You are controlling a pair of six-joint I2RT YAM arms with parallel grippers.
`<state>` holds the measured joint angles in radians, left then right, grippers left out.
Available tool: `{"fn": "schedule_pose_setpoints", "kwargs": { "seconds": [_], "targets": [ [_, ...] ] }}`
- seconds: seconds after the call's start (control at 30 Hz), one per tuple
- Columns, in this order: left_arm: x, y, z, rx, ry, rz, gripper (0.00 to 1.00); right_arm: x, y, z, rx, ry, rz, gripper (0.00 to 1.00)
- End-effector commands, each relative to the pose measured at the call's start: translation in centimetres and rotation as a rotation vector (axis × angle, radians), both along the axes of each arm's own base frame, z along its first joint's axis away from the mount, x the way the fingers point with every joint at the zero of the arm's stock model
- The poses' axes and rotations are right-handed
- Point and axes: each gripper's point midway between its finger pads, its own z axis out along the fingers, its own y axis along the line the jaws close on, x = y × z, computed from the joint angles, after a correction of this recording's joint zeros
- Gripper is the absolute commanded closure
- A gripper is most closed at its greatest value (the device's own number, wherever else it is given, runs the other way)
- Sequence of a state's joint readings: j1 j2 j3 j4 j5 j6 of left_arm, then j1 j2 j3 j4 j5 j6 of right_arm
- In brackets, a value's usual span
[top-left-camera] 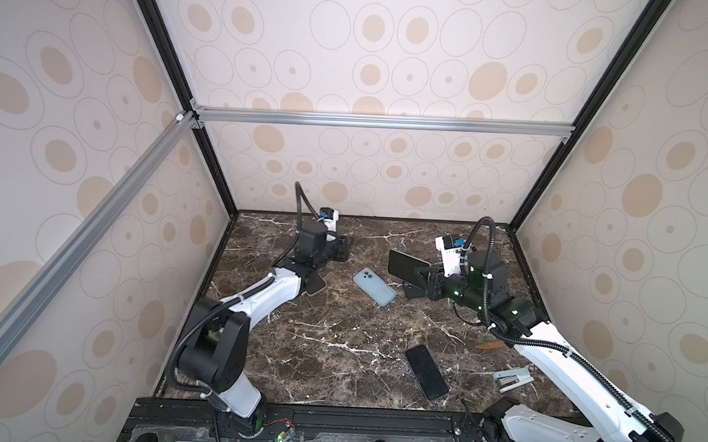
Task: Put the phone into the phone case
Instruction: 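Move the open left gripper to the blue case while right holds phone, then grasp the light blue case's edge with the left gripper and lift it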
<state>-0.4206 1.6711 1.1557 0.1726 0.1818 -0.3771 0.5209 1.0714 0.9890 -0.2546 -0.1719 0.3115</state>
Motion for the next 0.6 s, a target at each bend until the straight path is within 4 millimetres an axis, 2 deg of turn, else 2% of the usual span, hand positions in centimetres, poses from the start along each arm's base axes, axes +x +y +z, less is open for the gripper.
{"fn": "schedule_pose_setpoints", "kwargs": {
  "seconds": [0.0, 0.17, 0.37, 0.57],
  "targets": [
    [0.4, -2.1, -3.2, 0.165, 0.089, -0.076, 0.57, -0.4, -1.3, 1.8, -0.011, -0.072, -0.03, 1.0],
    [1.6, -4.2, -7.8, 0.276, 0.215, -0.128, 0.63, -1.1, -2.3, 2.3, -0.039, -0.114, -0.049, 1.0],
    [2.1, -4.1, -12.2, 0.348, 0.325, -0.114, 0.63, -1.3, -2.7, 2.6, -0.069, -0.133, -0.046, 1.0],
    [2.3, -2.7, -14.8, 0.407, 0.378, -0.044, 0.64, -1.1, -2.1, 2.4, -0.079, -0.124, -0.022, 1.0]
  ]
}}
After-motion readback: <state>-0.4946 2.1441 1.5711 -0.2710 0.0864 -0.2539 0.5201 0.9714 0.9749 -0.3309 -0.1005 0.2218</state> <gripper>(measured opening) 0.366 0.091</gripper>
